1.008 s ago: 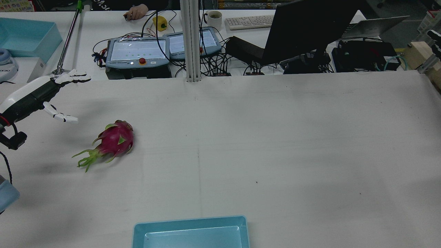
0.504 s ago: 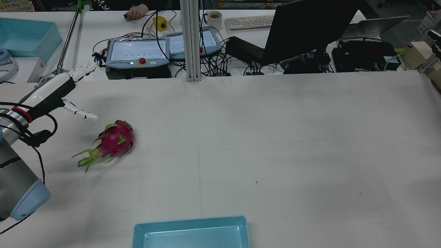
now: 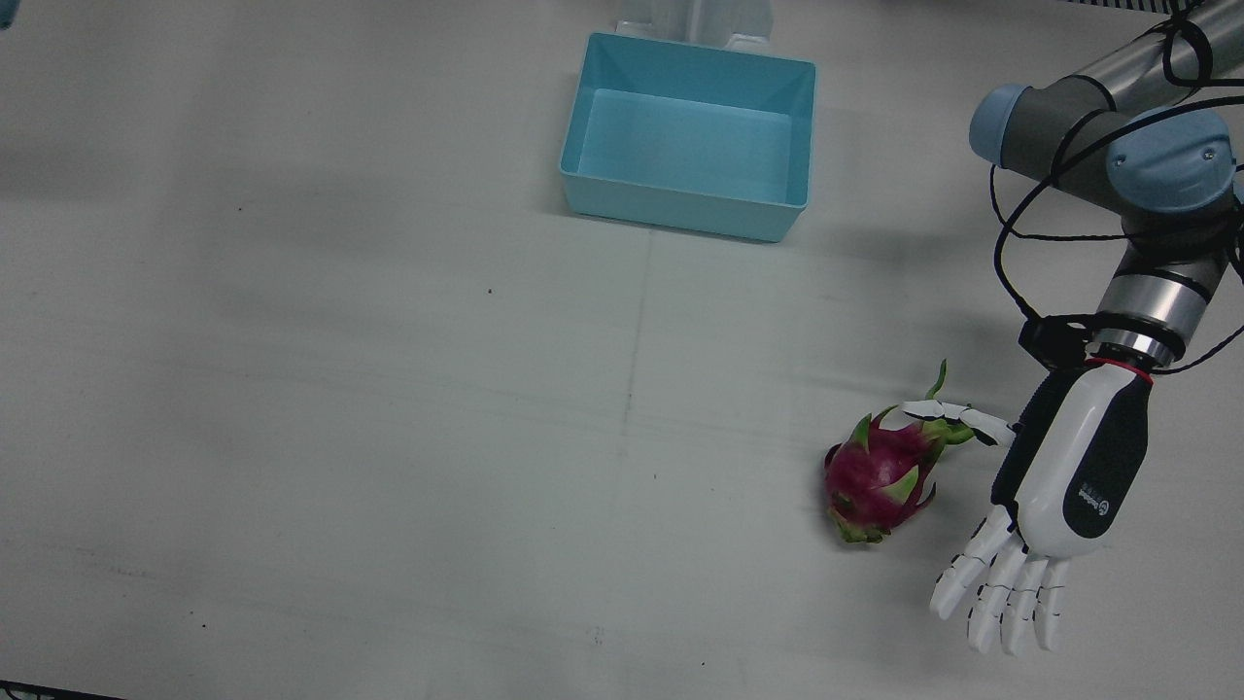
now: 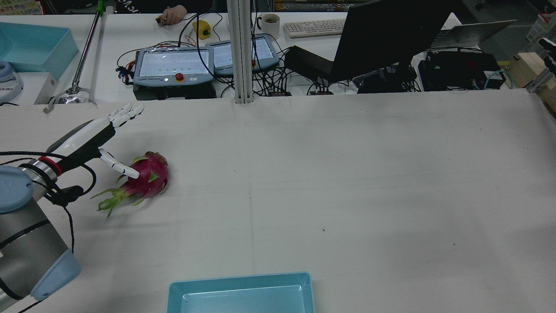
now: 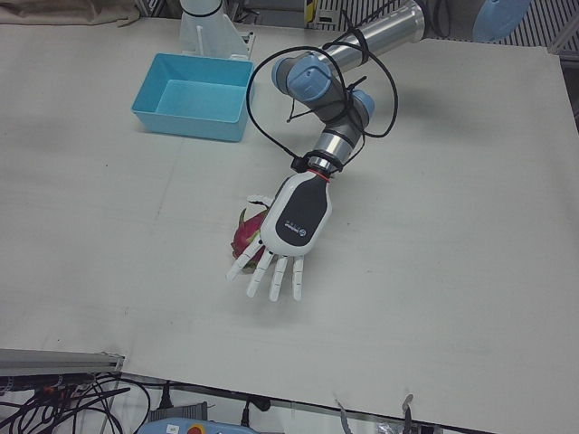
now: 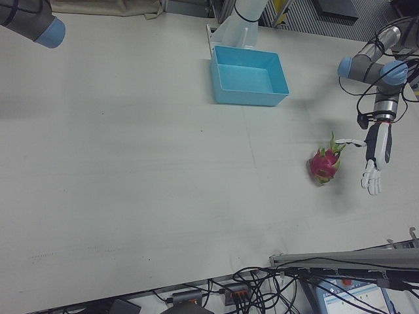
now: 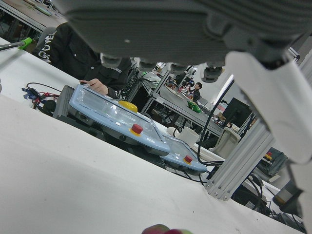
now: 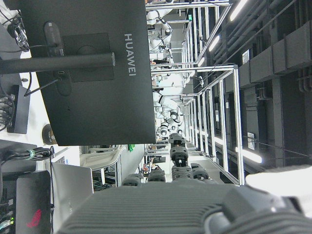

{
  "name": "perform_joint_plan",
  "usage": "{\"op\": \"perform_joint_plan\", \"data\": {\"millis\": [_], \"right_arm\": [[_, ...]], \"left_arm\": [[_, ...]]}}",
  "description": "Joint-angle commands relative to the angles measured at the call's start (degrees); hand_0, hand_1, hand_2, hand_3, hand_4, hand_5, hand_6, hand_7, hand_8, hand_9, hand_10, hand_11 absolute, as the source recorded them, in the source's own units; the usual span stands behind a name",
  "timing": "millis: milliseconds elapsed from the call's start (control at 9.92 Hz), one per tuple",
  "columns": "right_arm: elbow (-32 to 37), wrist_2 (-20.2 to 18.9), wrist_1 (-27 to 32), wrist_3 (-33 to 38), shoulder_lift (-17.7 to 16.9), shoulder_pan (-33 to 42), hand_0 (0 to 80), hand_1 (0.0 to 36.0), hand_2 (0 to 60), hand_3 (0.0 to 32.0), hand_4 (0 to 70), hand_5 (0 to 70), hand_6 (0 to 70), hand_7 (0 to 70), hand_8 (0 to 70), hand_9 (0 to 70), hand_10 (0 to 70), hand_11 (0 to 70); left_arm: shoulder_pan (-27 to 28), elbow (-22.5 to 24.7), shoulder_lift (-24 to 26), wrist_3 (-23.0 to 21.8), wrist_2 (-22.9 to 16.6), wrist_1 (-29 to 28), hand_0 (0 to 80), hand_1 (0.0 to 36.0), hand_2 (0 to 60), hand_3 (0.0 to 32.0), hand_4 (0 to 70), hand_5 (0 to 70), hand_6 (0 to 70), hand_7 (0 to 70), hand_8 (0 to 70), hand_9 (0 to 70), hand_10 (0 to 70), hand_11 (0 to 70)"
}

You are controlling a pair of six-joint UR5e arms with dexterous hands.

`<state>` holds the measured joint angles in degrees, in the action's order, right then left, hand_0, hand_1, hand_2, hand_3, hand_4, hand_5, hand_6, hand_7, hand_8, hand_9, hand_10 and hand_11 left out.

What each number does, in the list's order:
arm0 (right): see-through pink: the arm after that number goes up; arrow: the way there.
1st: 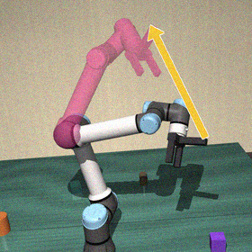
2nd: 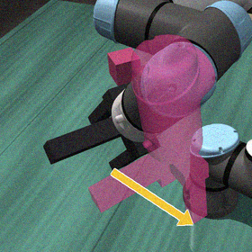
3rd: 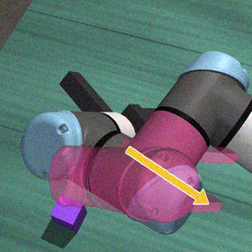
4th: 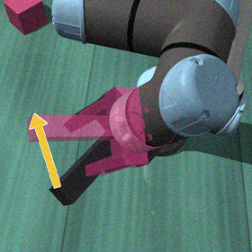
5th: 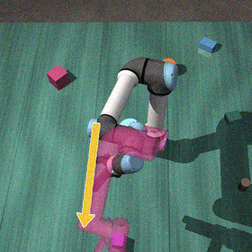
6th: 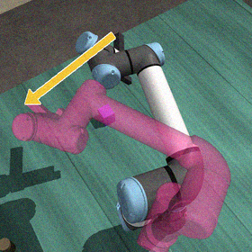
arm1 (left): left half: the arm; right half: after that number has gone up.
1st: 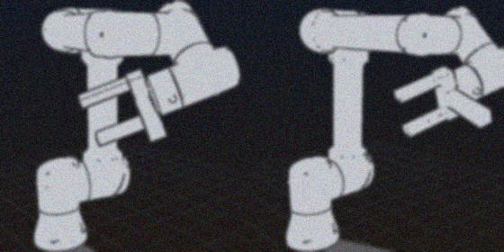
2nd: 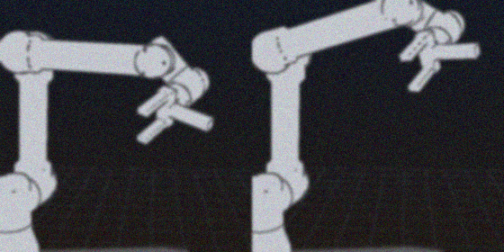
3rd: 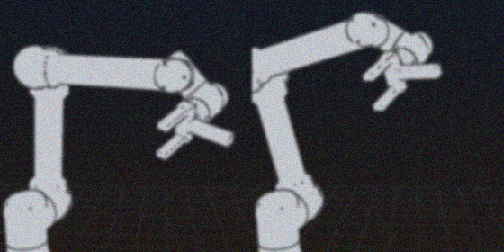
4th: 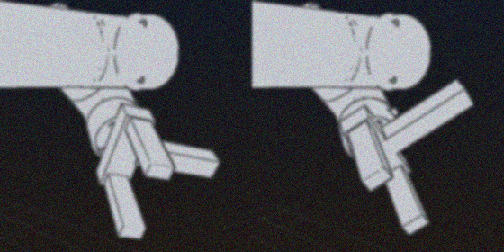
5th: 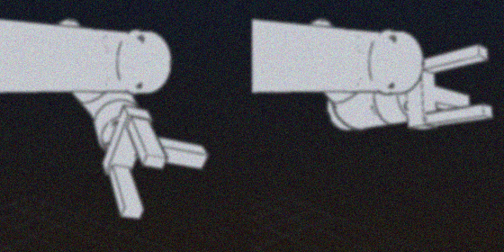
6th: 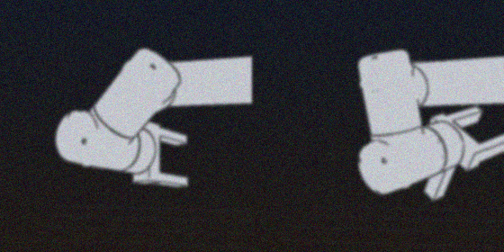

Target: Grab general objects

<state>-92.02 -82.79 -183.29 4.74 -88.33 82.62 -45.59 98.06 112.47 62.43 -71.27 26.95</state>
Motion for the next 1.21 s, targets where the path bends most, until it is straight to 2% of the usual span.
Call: {"op": "perform_joint_plan", "data": {"millis": [0, 302, 403, 504, 605, 705, 907, 1008, 1109], "right_arm": [[0.0, 0.0, 0.0, 0.0, 0.0, 0.0, 0.0, 0.0, 0.0, 0.0, 0.0, 0.0, 0.0, 0.0, 0.0, 0.0, 0.0, 0.0], [0.0, 0.0, 0.0, 0.0, 0.0, 0.0, 0.0, 0.0, 0.0, 0.0, 0.0, 0.0, 0.0, 0.0, 0.0, 0.0, 0.0, 0.0], [0.0, 0.0, 0.0, 0.0, 0.0, 0.0, 0.0, 0.0, 0.0, 0.0, 0.0, 0.0, 0.0, 0.0, 0.0, 0.0, 0.0, 0.0], [0.0, 0.0, 0.0, 0.0, 0.0, 0.0, 0.0, 0.0, 0.0, 0.0, 0.0, 0.0, 0.0, 0.0, 0.0, 0.0, 0.0, 0.0], [0.0, 0.0, 0.0, 0.0, 0.0, 0.0, 0.0, 0.0, 0.0, 0.0, 0.0, 0.0, 0.0, 0.0, 0.0, 0.0, 0.0, 0.0], [0.0, 0.0, 0.0, 0.0, 0.0, 0.0, 0.0, 0.0, 0.0, 0.0, 0.0, 0.0, 0.0, 0.0, 0.0, 0.0, 0.0, 0.0], [0.0, 0.0, 0.0, 0.0, 0.0, 0.0, 0.0, 0.0, 0.0, 0.0, 0.0, 0.0, 0.0, 0.0, 0.0, 0.0, 0.0, 0.0], [0.0, 0.0, 0.0, 0.0, 0.0, 0.0, 0.0, 0.0, 0.0, 0.0, 0.0, 0.0, 0.0, 0.0, 0.0, 0.0, 0.0, 0.0], [0.0, 0.0, 0.0, 0.0, 0.0, 0.0, 0.0, 0.0, 0.0, 0.0, 0.0, 0.0, 0.0, 0.0, 0.0, 0.0, 0.0, 0.0]], "left_arm": [[2.9, -3.4, -0.5, 0.2, 0.3, -0.8, 46.1, 15.7, 9.8, 32.0, 0.0, 0.2, 0.0, 3.4, 0.0, 0.0, 0.0, 0.0], [3.2, -3.7, 0.1, 4.4, 0.4, -0.8, 47.1, 17.2, 11.4, 31.8, 0.0, 1.4, 0.0, 5.0, 0.0, 0.0, 0.0, 0.0], [3.3, -4.0, 0.2, 4.6, 0.6, -0.8, 47.0, 16.7, 10.7, 30.8, 0.0, 2.3, 0.0, 5.9, 0.0, 0.0, 0.0, 0.0], [3.8, -4.2, 0.3, 5.3, 1.4, -0.8, 47.3, 17.5, 12.0, 28.0, 0.0, 3.4, 0.0, 7.3, 0.0, 0.0, 0.0, 0.0], [5.1, -4.4, 0.3, 5.3, 1.9, -0.7, 47.8, 18.4, 13.7, 22.8, 0.0, 4.5, 0.0, 8.4, 0.0, 0.2, 0.0, 0.0], [5.5, -4.7, 0.3, 5.3, 3.0, -0.7, 48.3, 19.1, 15.2, 20.4, 0.0, 5.3, 0.0, 9.8, 0.0, 0.5, 0.0, 0.0], [7.2, -5.9, 0.5, 5.3, 4.4, -0.7, 49.3, 20.8, 19.3, 10.0, 0.0, 6.5, 0.0, 14.7, 0.0, 1.5, 0.0, 0.0], [7.2, -6.6, 1.1, 5.4, 4.4, -0.7, 50.3, 22.0, 21.7, 2.6, 0.0, 8.1, 1.0, 19.5, 0.0, 2.5, 0.0, 0.0], [7.2, -6.6, 1.2, 5.3, 4.8, -0.7, 50.9, 21.7, 24.8, 0.0, 9.4, 16.9, 11.7, 32.8, 1.6, 5.1, 0.0, 0.0]]}}
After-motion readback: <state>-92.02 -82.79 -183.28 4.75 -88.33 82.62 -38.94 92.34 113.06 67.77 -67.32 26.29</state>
